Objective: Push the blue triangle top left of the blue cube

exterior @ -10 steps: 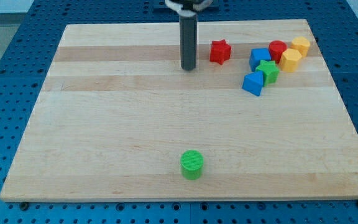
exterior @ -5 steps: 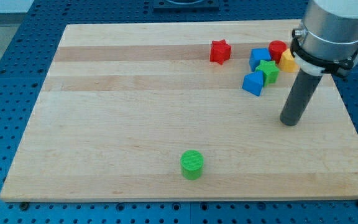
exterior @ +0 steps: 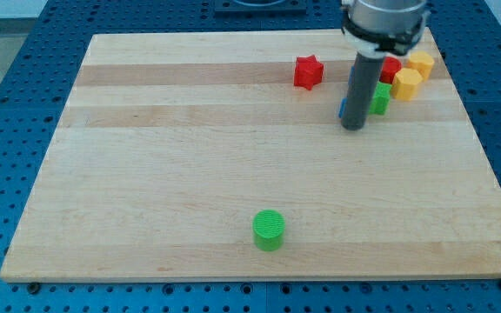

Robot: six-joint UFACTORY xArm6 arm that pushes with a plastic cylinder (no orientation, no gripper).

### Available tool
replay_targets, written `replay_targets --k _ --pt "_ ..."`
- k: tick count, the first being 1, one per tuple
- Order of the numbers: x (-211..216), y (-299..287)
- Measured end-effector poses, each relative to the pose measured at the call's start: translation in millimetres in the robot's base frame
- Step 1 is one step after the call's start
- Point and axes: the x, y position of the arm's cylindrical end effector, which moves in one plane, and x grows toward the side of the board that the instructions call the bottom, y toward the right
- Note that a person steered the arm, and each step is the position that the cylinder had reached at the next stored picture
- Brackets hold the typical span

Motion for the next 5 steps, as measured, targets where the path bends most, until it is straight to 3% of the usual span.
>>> replay_targets --k 2,3,5 --pt "-63 -15" --pt "-63 -21" --pt "19 -18"
